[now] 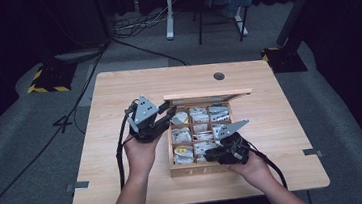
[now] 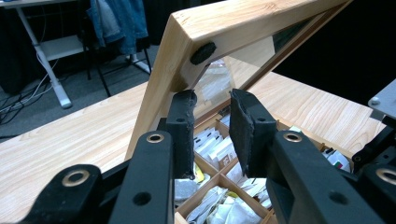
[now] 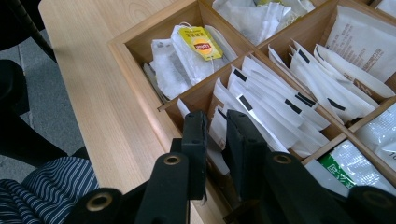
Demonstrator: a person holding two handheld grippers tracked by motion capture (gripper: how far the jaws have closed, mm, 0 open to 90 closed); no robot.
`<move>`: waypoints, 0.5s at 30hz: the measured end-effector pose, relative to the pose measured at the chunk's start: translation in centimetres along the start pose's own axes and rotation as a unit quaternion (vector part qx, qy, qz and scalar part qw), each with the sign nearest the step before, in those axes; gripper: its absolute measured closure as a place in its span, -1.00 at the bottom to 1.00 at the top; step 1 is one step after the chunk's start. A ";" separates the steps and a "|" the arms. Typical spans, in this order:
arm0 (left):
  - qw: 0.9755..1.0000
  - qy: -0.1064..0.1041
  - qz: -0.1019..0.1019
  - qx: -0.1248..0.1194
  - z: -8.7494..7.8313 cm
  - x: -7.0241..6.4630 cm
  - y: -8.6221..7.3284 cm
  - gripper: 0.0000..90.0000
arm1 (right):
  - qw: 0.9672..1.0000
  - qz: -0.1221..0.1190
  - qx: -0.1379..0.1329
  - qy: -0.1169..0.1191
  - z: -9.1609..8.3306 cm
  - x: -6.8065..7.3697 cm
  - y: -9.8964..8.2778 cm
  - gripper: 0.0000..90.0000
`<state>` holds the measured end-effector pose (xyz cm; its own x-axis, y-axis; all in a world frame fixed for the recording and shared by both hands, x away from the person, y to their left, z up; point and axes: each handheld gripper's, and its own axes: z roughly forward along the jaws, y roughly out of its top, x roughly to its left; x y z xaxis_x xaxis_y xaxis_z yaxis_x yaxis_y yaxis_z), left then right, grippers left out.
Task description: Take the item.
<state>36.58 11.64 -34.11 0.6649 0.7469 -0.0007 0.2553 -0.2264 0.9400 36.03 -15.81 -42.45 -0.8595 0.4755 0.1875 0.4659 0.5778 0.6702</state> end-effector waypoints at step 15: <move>1.000 0.003 0.002 -0.001 0.0 -0.1 0.0 0.56 | 1.000 0.019 0.013 0.006 0.8 -0.6 0.1 0.72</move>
<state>36.52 11.61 -34.15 0.6620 0.7495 0.0043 0.2523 -0.2283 0.9403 36.74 -15.49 -43.07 -0.8429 0.4906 0.2209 0.5040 0.5761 0.6435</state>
